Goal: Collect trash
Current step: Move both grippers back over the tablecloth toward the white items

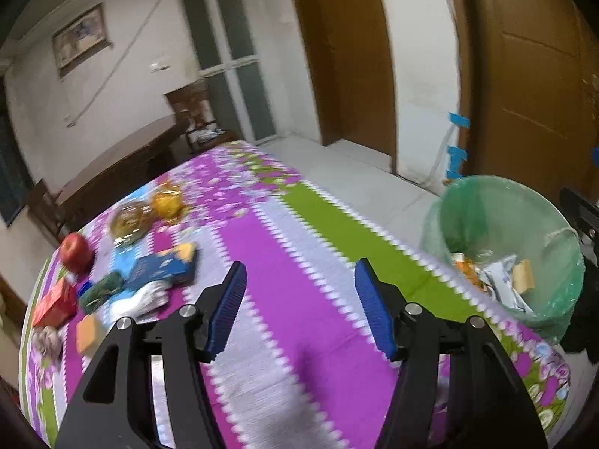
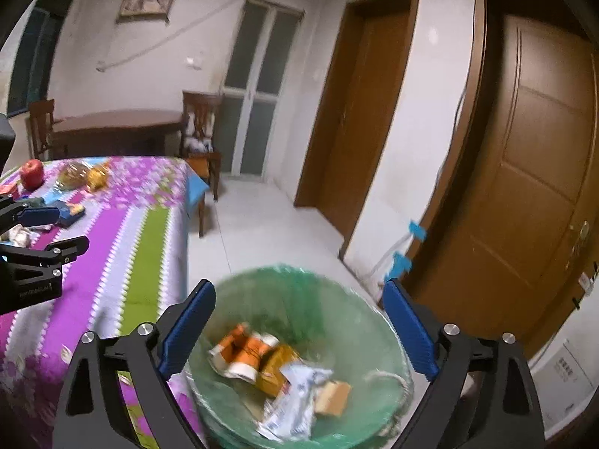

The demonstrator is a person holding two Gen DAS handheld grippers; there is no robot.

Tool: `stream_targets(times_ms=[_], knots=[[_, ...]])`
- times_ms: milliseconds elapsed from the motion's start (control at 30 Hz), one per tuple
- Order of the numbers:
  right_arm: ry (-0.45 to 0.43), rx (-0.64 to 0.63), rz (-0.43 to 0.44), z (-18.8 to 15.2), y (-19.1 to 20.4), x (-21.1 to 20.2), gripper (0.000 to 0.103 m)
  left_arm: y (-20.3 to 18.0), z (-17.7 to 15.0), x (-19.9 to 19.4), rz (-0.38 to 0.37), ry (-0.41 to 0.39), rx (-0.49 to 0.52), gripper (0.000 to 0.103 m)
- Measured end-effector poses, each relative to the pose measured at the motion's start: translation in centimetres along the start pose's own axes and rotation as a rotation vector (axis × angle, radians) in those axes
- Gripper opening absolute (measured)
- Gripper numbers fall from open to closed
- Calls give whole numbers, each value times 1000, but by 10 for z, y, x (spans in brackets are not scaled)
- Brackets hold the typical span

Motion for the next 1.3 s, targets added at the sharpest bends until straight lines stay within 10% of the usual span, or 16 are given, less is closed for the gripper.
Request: stream_targets(times_ms=[400,933,1300], knots=[[-84,-32,146,25,92,-4,95,125,-44,-29,122,4,-202,65],[61,-162,624,44,249,35,96,316,-148,-26,319,213,-452,65],[243,-316,808,47,354,91,93,318,-150,-29,262,204,-465,65]])
Point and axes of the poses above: each gripper's, at about its wrist camera, not at the fingertips, and x roughly the way its jaws point, y to its left, z to its top, the point moved 6 cm from there along x, roughly the way its jaws point, and after that the axes turned 11 degrees about z, right-handed, at the moved point
